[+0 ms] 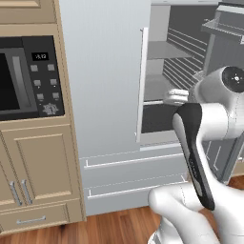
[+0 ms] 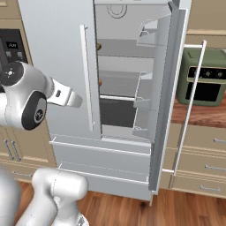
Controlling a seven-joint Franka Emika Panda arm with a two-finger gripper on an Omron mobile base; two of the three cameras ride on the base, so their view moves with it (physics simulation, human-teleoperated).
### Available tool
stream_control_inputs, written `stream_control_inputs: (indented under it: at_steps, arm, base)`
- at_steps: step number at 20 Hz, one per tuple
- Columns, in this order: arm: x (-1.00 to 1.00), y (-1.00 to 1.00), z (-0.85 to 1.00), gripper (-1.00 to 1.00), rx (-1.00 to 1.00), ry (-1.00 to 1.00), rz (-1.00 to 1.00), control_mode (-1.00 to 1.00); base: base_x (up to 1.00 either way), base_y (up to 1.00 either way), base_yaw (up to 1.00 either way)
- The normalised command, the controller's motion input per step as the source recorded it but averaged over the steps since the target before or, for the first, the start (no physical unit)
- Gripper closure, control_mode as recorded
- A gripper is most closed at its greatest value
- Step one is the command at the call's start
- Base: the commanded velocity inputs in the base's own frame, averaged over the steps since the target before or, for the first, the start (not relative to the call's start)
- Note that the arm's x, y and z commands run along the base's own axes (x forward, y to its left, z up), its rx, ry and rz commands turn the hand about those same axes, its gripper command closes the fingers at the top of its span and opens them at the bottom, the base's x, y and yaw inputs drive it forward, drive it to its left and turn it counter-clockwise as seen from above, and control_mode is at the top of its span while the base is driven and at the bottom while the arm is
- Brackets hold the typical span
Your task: Retrieve the banana and peach from the fridge and place them into the bowl on the dining table.
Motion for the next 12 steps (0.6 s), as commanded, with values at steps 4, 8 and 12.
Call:
stream_control_inputs:
  at_steps: [4, 8, 12]
  arm:
    - [0.63, 0.01, 0.00, -1.00, 0.00, 0.13, 0.08, -1.00]
    - [0.69, 0.19, 0.00, -1.00, 0.00, 0.19, 0.03, -1.00]
    - [0.70, 0.43, 0.00, -1.00, 0.00, 0.10, 0.00, -1.00]
  base:
    - [0.00, 0.00, 0.00]
    - [0.00, 0.00, 0.00]
    - [0.00, 0.00, 0.00]
